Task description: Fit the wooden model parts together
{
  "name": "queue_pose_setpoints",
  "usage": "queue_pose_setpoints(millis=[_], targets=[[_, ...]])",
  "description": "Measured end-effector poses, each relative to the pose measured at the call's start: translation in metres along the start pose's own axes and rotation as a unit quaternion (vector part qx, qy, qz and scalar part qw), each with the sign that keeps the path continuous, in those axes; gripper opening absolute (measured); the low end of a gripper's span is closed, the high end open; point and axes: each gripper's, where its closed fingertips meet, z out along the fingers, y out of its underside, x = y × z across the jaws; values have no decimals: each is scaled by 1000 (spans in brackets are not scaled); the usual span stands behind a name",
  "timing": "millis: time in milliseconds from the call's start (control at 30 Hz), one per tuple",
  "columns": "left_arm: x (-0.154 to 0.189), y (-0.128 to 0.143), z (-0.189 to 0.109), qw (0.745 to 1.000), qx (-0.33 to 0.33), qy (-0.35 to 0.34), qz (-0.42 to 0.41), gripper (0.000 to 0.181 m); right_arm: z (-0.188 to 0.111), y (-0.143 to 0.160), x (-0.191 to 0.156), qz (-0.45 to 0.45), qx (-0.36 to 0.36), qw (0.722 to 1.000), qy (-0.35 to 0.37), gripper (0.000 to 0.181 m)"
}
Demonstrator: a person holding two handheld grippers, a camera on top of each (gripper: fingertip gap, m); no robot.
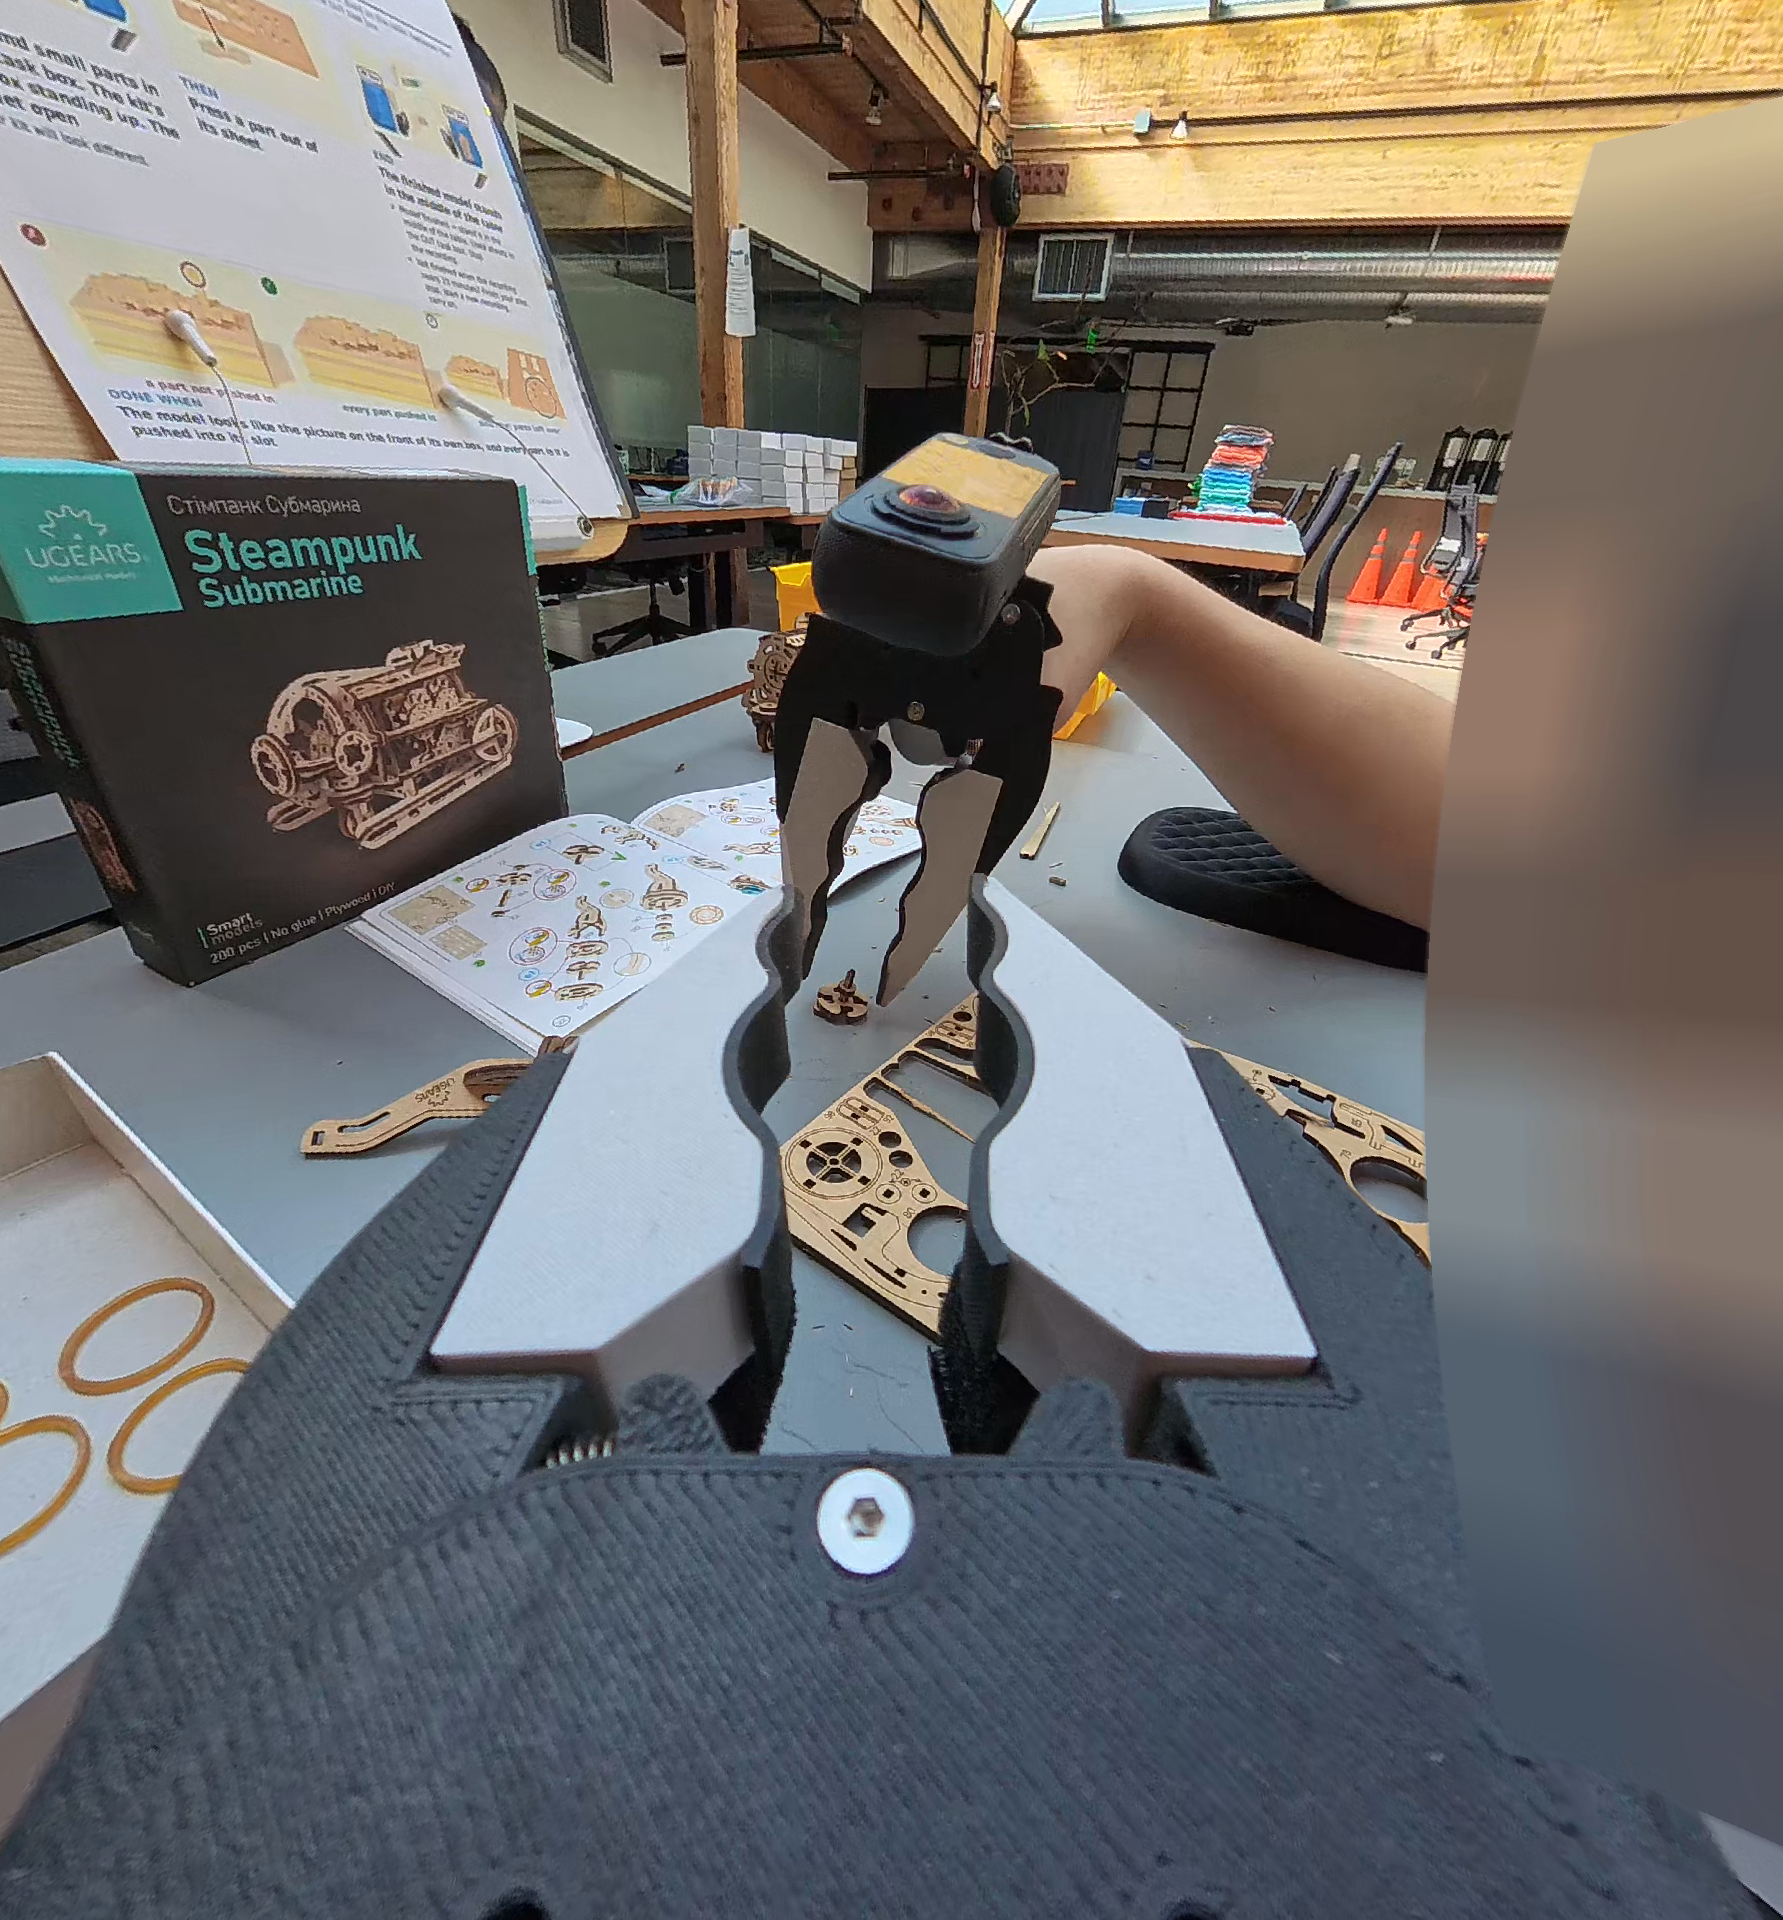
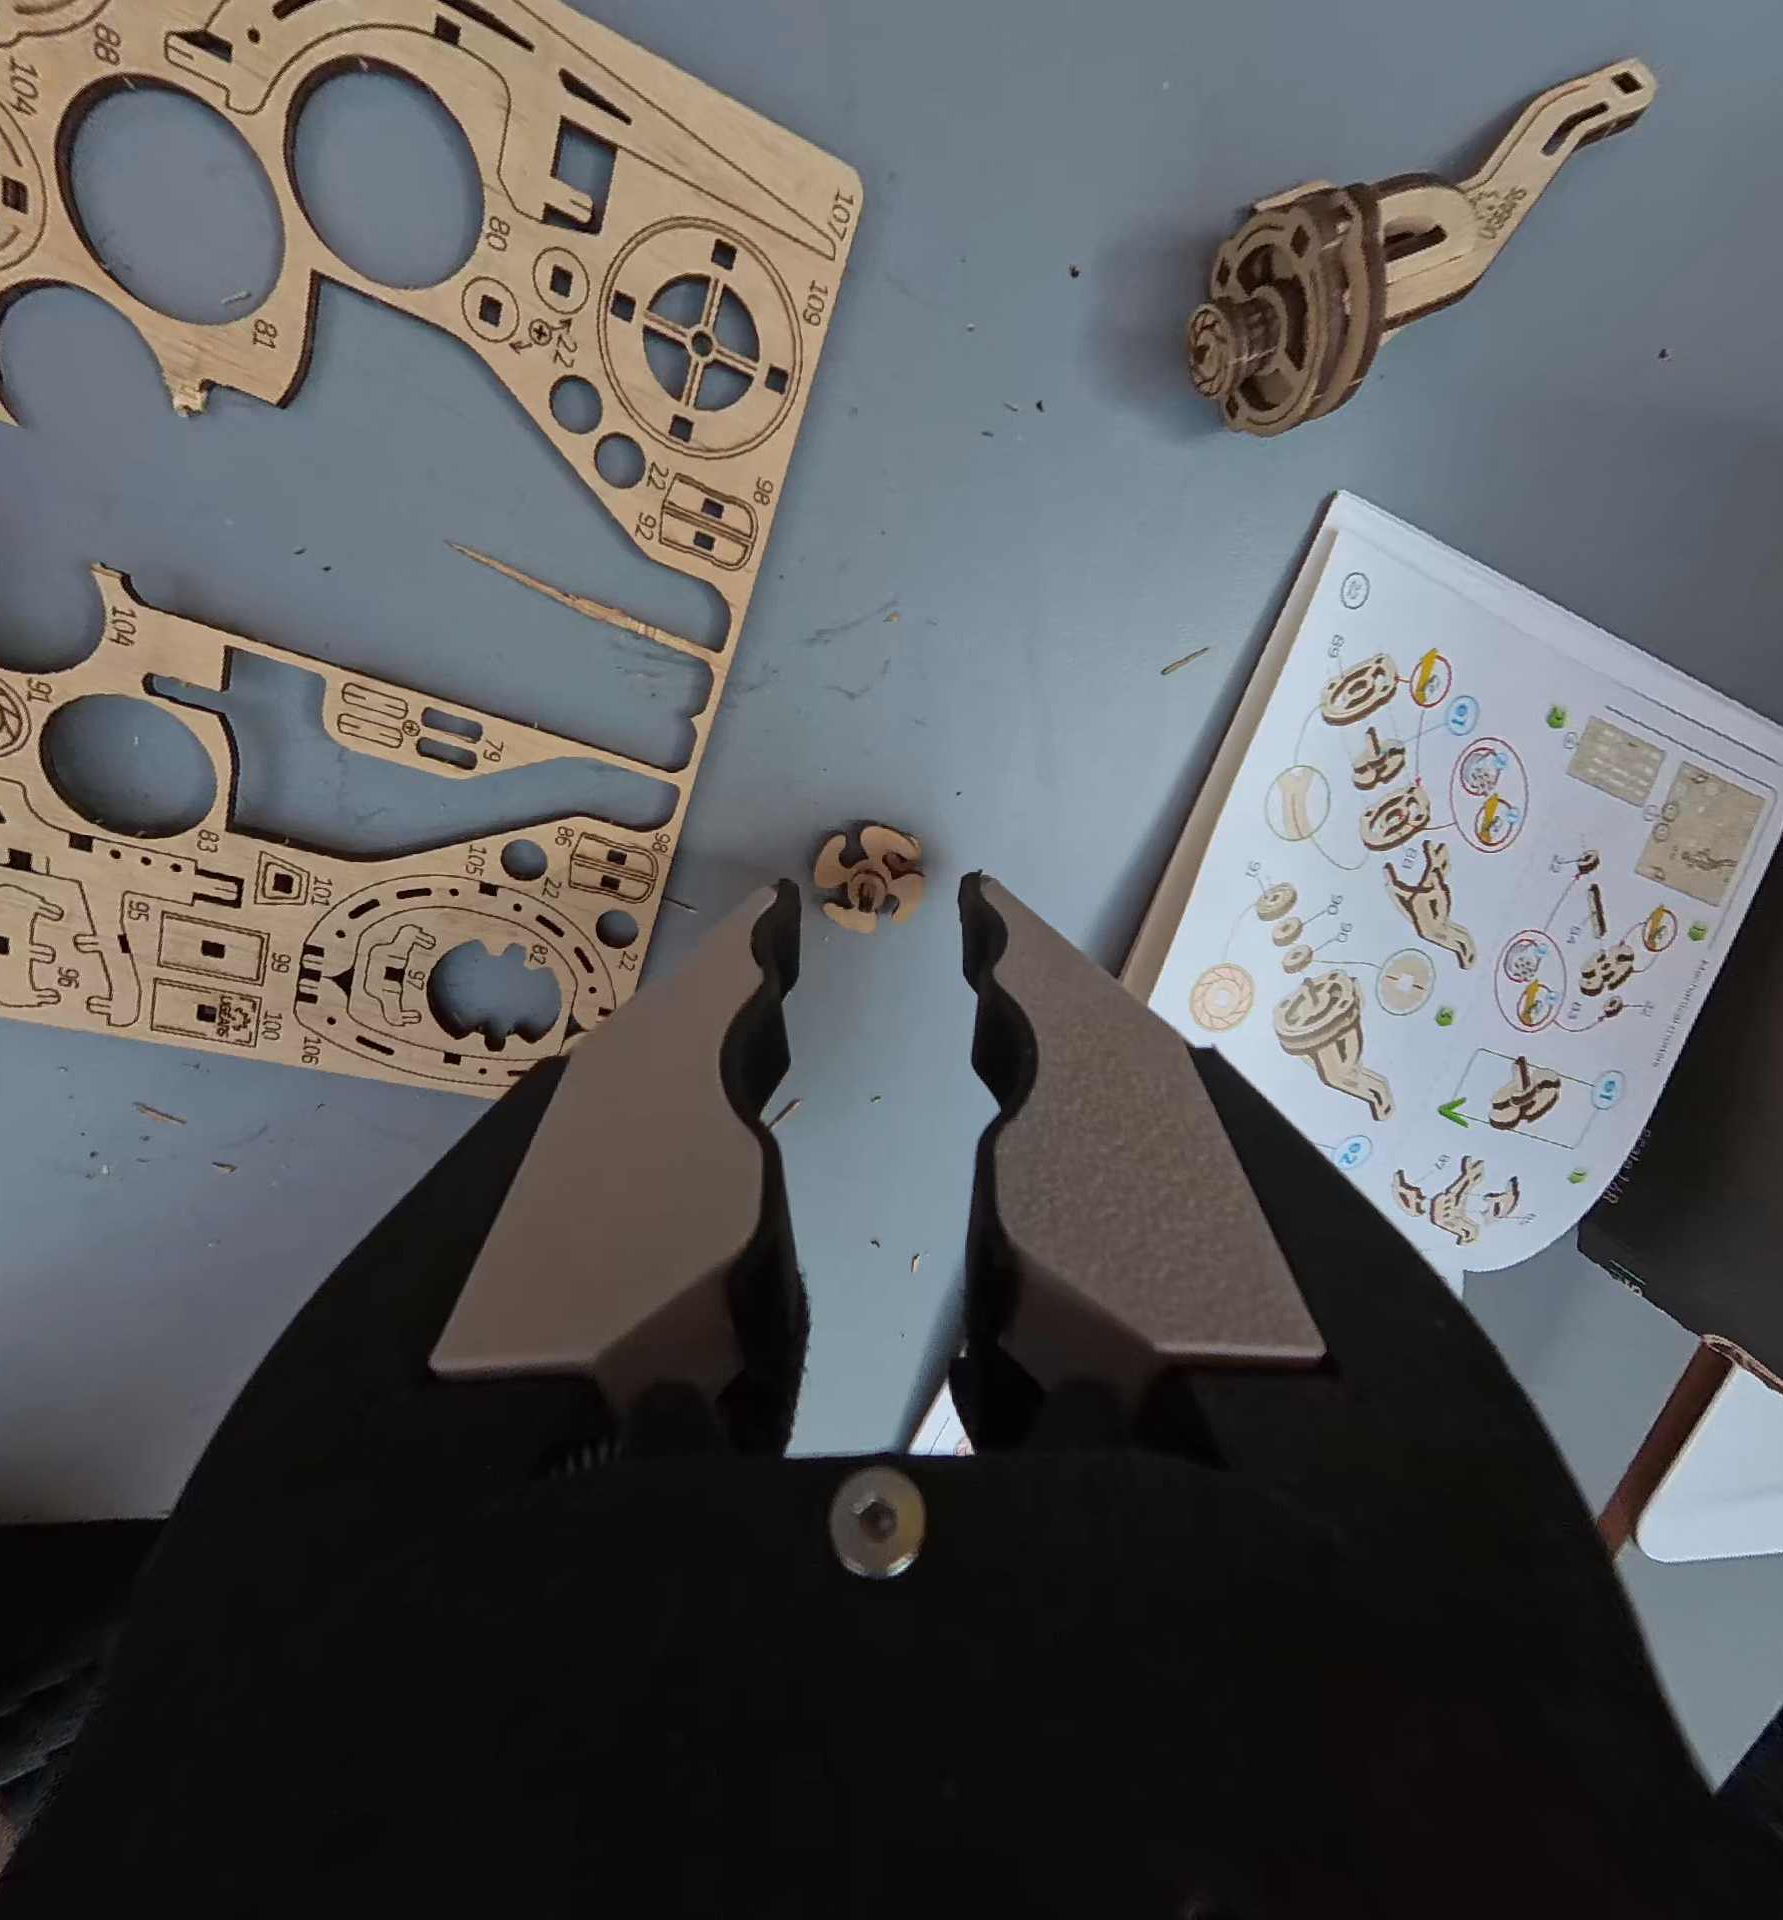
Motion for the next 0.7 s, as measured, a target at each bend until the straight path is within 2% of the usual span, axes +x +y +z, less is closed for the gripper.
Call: queue_pose_setpoints(millis=[167, 267, 400, 500, 633, 700], targets=[[0, 0, 0, 1000, -1, 0, 2, 29, 4, 4, 0, 12, -12, 1000, -6, 31], [1, 1, 0, 1000, -1, 1, 2, 29, 5, 2, 2, 9, -11, 1000, 0, 19], [0, 1, 0, 1000, -2, 2, 0, 29, 3, 2, 1, 21, -7, 1000, -10, 18], [1, 2, 1, 1000, -3, 2, 1, 29, -4, -4, 8, 79, 31, 996, -25, 18], [1, 2, 1, 1000, -6, 3, -2, 29, -10, -9, 6, 185, 75, 973, -118, 18], [0, 3, 1, 1000, -5, 3, -4, 29, -8, -6, 8, 219, 79, 962, -142, 18]])
